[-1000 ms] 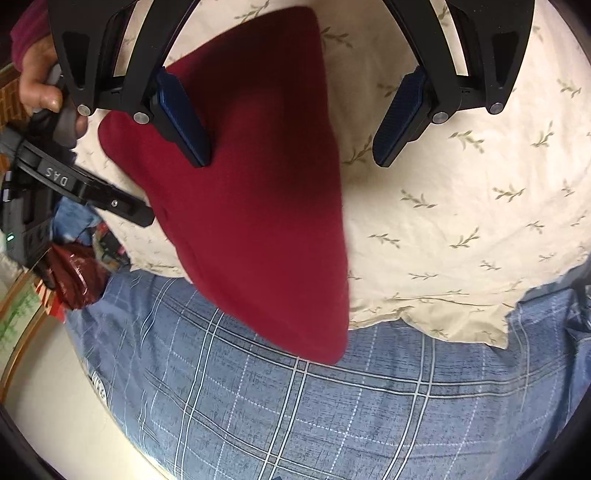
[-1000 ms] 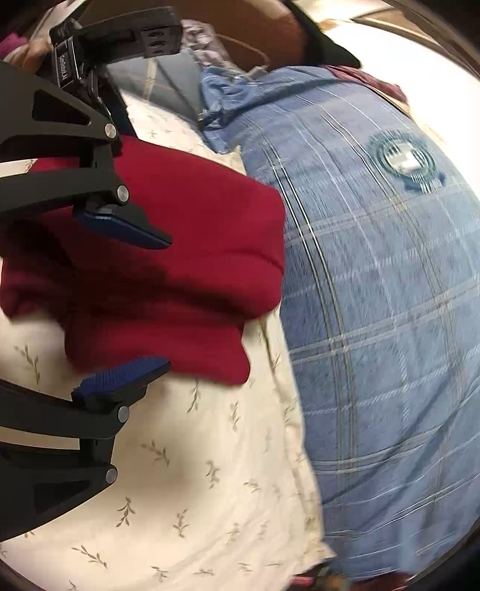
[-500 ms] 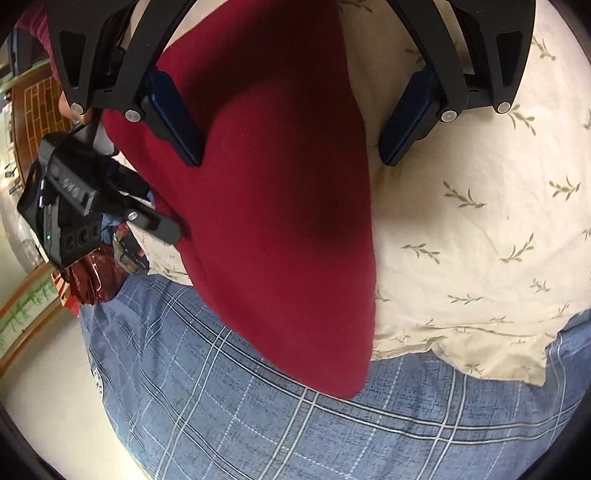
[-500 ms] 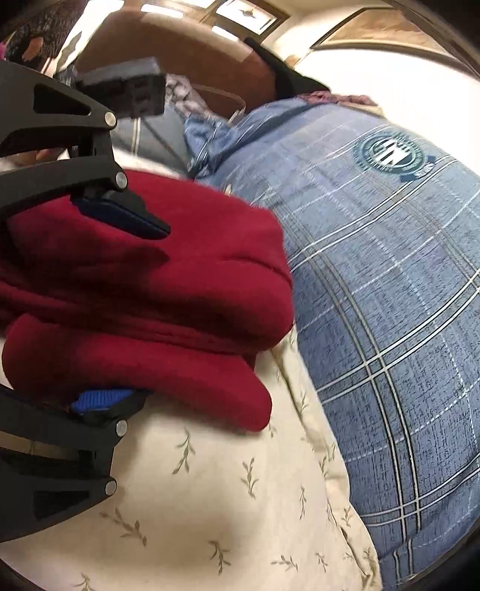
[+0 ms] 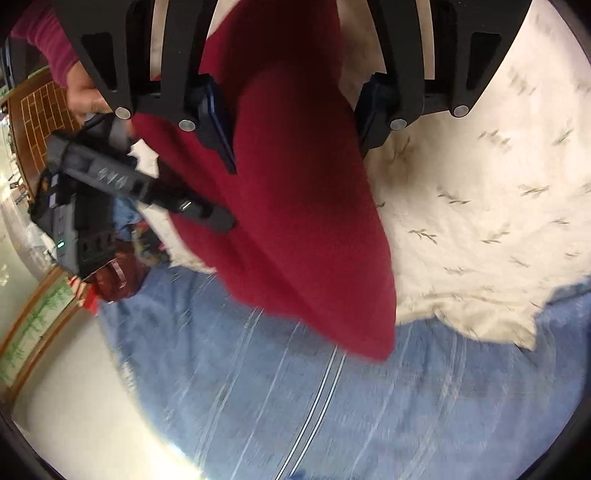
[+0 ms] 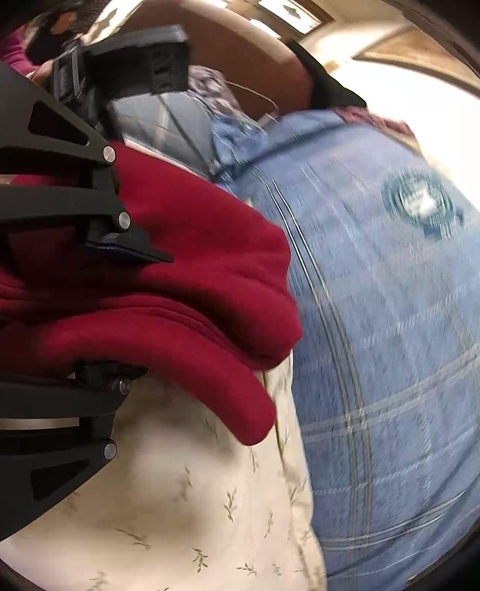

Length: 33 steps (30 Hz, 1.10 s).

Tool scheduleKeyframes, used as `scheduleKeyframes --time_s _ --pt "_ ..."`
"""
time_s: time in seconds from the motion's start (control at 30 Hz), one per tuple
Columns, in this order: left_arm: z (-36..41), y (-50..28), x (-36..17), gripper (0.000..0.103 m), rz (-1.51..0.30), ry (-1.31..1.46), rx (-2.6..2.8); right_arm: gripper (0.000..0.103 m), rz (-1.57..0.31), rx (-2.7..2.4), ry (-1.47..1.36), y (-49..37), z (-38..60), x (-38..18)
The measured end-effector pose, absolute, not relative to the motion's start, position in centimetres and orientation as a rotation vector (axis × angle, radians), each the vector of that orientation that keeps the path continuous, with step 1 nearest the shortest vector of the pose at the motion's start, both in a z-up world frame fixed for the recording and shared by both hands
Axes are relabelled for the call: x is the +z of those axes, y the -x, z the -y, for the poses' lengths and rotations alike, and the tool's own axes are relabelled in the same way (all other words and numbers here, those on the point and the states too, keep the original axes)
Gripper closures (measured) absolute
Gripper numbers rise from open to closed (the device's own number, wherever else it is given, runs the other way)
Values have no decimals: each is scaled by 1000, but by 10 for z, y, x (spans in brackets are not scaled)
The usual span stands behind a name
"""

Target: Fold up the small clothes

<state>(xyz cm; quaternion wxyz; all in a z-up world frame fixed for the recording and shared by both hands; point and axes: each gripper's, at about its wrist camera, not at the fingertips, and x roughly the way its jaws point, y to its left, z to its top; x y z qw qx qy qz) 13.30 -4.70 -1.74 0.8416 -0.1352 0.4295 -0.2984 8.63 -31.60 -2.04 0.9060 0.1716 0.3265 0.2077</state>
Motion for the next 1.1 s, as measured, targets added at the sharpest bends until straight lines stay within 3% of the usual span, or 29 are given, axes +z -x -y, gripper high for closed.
scheduleKeyframes --time_s 0.17,0.27,0.33,0.57,0.67,0.8,0.83,0.97,1.1 --pt "17 -74 3 48 -896 201 -520 64 -695 552 -324 -53 273 -27" --pt "-1 -50 -17 47 -963 216 -436 54 -753 555 -316 -52 254 -45" --pt "-13 -44 -46 38 -1048 286 -370 48 -792 489 -329 -45 253 -55" --pt "-13 -19 -25 33 -906 228 -291 48 -649 465 -278 17 264 -8" --pt "-5 -3 -22 31 -861 178 -257 52 -615 539 -153 40 230 4" --pt "-5 15 -28 24 -829 176 -250 73 -693 530 -40 43 201 -20" --pt "-7 18 -29 21 -817 169 -244 74 -717 480 0 40 197 -30" --pt "-5 21 -35 21 -810 151 -265 72 -796 386 -79 24 214 -71" --pt "0 22 -28 21 -750 85 -231 68 -769 393 -111 32 216 -57"
